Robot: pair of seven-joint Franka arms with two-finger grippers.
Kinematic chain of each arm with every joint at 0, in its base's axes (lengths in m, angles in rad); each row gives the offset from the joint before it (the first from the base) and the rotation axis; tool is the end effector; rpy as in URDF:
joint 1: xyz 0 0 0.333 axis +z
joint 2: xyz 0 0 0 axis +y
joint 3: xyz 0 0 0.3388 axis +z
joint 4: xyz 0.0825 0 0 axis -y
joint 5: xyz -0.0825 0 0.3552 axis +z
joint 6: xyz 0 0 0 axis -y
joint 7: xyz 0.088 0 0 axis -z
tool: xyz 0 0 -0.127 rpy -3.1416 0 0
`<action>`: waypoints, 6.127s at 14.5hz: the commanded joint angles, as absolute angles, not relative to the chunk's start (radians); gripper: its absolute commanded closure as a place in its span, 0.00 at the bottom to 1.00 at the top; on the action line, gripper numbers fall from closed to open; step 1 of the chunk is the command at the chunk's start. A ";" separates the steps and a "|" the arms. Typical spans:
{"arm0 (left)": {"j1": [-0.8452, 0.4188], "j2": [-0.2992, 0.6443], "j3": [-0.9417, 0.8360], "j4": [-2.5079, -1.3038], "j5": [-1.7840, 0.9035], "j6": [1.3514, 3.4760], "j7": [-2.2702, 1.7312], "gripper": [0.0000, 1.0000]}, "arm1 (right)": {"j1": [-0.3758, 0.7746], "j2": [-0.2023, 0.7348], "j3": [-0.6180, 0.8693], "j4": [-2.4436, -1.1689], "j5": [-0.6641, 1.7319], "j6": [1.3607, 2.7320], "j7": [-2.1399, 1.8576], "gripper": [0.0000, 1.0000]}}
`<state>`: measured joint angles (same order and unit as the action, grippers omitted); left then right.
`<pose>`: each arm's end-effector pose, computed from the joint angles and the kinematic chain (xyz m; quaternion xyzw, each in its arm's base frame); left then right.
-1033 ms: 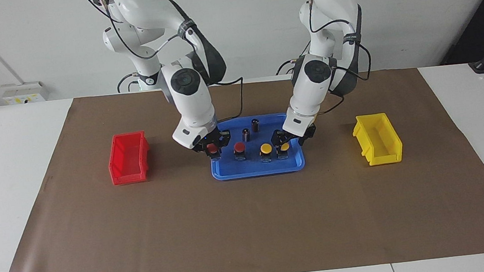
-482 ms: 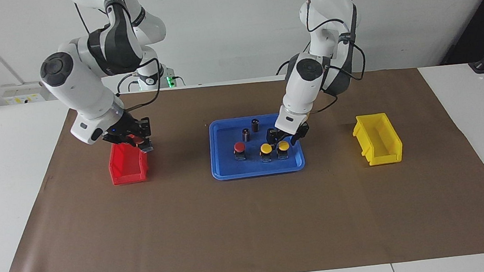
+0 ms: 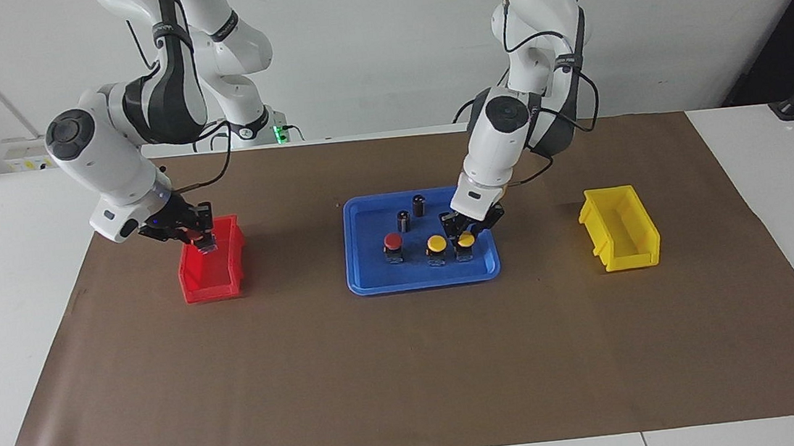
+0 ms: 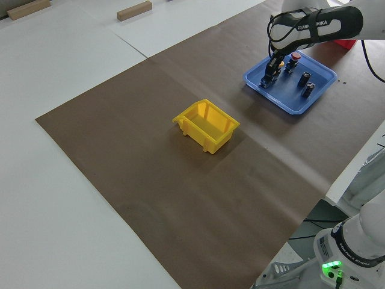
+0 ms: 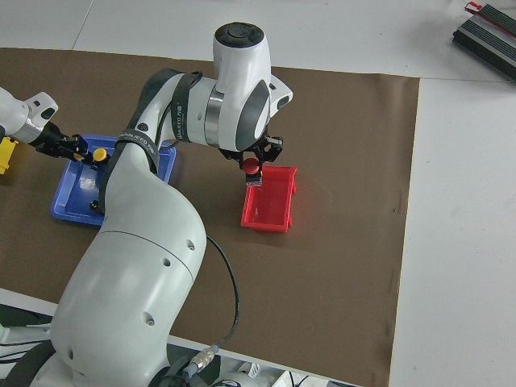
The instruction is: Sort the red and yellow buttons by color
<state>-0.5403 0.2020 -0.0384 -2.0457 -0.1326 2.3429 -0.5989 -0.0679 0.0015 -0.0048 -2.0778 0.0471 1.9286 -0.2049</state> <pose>0.4815 -0.3183 0.3724 0.9960 0.0545 0.0097 0.0708 0.5004 -0.0323 0.4321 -0.9954 -0.0560 0.0716 0.0316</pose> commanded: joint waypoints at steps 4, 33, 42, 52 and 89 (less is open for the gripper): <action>-0.555 0.206 -0.026 -2.005 -0.150 2.289 -0.617 0.88 | -0.101 -0.083 0.009 -2.273 0.037 2.081 -0.233 0.71; 0.041 -0.049 -0.009 -2.264 -0.048 2.138 0.195 0.90 | 0.141 0.020 0.038 -1.887 0.050 1.876 0.074 0.42; 0.041 -0.049 -0.009 -2.303 -0.048 2.200 0.184 0.78 | 0.506 0.256 0.038 -1.709 0.051 2.129 0.568 0.37; 0.041 -0.051 -0.011 -2.303 -0.048 2.191 0.170 0.72 | 0.551 0.298 0.040 -1.890 -0.025 2.319 0.557 0.32; -0.354 0.003 -0.071 -1.981 -0.058 2.003 -0.492 0.06 | 0.324 0.137 0.037 -1.807 -0.006 1.949 0.243 0.68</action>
